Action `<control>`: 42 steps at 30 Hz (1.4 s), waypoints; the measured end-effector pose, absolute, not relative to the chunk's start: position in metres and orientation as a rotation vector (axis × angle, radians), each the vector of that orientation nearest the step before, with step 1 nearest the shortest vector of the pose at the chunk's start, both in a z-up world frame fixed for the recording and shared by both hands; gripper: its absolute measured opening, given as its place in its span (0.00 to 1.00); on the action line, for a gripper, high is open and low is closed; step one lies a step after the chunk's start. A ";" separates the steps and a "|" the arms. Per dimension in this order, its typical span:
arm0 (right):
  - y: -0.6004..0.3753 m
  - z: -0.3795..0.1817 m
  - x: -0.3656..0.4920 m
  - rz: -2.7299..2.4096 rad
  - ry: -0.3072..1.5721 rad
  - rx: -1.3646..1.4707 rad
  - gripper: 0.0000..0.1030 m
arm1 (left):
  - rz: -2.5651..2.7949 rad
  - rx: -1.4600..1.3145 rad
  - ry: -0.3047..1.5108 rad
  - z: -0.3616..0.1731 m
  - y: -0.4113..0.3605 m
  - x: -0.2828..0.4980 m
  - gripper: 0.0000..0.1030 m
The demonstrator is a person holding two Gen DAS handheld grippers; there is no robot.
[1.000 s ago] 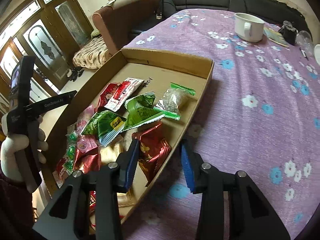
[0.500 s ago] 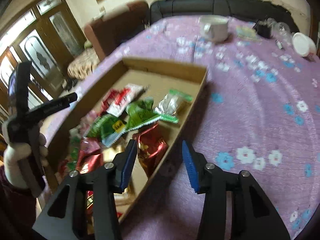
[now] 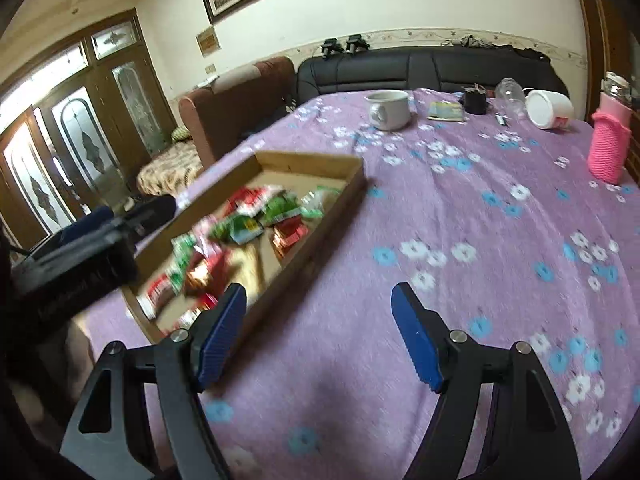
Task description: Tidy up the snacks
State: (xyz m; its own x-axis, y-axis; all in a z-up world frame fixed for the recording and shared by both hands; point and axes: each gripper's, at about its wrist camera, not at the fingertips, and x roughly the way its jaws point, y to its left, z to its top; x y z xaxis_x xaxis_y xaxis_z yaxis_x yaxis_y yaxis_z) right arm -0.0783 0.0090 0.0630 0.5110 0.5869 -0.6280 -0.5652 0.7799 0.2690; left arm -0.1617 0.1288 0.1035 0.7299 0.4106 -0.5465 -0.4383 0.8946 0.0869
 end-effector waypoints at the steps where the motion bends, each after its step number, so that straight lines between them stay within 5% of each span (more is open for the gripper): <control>1: 0.005 0.062 -0.080 0.680 0.761 0.023 0.74 | 0.459 -0.053 0.599 0.102 0.125 -0.162 0.87; 42: 0.003 0.032 -0.082 0.651 0.848 -0.052 0.75 | 0.425 -0.177 0.817 0.061 0.112 -0.145 0.87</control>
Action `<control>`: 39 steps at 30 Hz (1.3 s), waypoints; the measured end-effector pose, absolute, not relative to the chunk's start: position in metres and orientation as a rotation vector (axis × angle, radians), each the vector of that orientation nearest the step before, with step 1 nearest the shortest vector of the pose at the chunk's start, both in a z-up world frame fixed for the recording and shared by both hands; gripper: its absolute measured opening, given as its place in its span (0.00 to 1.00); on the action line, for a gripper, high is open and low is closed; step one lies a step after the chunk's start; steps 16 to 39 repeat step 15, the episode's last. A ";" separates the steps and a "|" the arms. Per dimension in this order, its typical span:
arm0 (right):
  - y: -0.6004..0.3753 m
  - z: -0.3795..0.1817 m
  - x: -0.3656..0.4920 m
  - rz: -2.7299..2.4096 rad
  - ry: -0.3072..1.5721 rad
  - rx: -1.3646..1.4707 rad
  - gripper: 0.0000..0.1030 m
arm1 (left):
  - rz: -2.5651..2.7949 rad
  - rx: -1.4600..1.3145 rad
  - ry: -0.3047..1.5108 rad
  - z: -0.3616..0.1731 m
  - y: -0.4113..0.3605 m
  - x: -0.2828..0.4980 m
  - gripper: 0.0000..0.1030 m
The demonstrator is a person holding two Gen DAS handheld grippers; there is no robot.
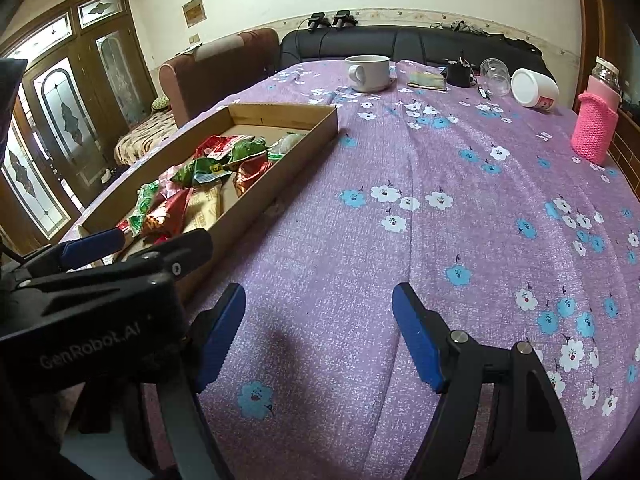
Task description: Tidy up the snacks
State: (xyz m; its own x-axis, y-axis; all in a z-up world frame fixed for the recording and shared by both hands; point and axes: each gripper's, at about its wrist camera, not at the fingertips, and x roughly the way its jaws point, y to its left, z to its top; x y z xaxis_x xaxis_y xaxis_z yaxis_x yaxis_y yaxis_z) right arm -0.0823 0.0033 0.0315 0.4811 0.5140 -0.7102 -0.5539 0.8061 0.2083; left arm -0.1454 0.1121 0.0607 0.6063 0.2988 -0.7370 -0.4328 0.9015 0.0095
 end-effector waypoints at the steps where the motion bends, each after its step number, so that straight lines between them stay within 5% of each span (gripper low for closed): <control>1: 0.004 0.031 -0.083 0.652 0.848 -0.053 0.75 | 0.423 -0.178 0.817 0.061 0.113 -0.145 0.87; 39: 0.002 0.031 -0.082 0.650 0.851 -0.044 0.75 | 0.413 -0.201 0.793 0.066 0.116 -0.148 0.87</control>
